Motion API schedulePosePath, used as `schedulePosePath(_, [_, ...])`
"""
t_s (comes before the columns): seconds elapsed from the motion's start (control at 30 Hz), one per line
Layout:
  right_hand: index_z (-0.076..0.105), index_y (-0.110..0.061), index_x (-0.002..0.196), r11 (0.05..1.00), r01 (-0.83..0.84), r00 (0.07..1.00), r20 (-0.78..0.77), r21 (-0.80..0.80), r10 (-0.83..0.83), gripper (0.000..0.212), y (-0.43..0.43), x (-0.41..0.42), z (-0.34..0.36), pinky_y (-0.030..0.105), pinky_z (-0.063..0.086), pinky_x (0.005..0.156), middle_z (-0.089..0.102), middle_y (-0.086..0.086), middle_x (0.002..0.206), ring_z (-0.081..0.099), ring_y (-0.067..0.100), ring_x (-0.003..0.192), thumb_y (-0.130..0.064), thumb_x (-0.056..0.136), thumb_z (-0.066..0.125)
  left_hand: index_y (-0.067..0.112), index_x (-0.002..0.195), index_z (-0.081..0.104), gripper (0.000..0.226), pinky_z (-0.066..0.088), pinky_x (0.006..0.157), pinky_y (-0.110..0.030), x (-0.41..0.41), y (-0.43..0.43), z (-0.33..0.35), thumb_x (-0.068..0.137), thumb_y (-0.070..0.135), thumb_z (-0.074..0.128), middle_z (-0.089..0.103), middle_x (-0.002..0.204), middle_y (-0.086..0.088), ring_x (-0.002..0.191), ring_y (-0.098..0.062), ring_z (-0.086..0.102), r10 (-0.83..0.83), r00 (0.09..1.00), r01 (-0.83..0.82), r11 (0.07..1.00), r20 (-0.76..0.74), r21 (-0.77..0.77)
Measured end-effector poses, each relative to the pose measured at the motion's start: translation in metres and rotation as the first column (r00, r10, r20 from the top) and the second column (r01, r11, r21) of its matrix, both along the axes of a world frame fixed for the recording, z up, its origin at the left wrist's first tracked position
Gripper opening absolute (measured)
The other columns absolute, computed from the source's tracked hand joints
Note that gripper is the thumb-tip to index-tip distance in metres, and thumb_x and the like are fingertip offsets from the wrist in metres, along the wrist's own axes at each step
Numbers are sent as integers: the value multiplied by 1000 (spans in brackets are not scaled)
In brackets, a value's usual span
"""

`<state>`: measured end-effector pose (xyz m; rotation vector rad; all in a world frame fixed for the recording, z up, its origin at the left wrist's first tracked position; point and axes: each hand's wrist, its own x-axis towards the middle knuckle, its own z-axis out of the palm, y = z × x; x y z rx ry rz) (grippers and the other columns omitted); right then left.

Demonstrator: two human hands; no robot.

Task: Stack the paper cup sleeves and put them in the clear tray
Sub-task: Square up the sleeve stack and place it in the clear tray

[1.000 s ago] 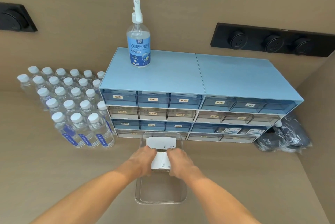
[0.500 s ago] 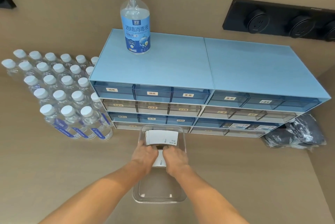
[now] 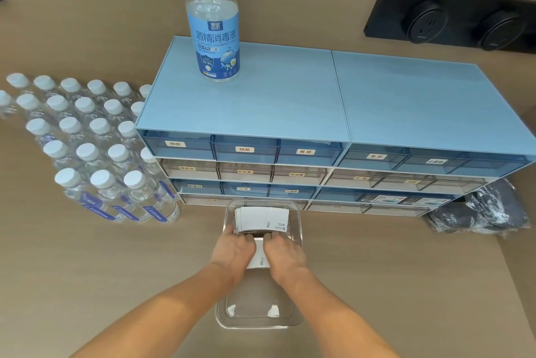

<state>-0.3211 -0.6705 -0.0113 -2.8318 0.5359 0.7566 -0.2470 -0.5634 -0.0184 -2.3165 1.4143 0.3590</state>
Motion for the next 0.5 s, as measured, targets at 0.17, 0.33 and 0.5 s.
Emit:
schedulePosePath(0.17, [46,-4,131,1000,16,1000,-8,25,-16,61,1,0,1,43,48,98,50,14,133,48,31,128,11,76,69,7,111,60,28,20,120,-48,0,1,2,84,3,58,70,100,-8,96,-29,68,-22,1000,22,999,6,24])
schedulePosePath(0.33, [46,-3,132,1000,9,1000,-9,18,-9,60,1,1,4,44,47,98,50,15,133,48,32,129,11,78,68,8,118,58,31,24,117,-47,0,-6,6,87,6,59,69,106,-6,103,-27,66,-18,1000,18,998,9,55])
schedulePosePath(0.5, [46,-2,132,1000,9,1000,-20,16,-9,61,1,0,9,44,48,98,51,16,132,50,33,126,8,78,70,9,121,58,34,30,113,-43,-1,-7,7,87,7,61,68,110,-5,106,-26,65,-19,1000,18,997,17,79])
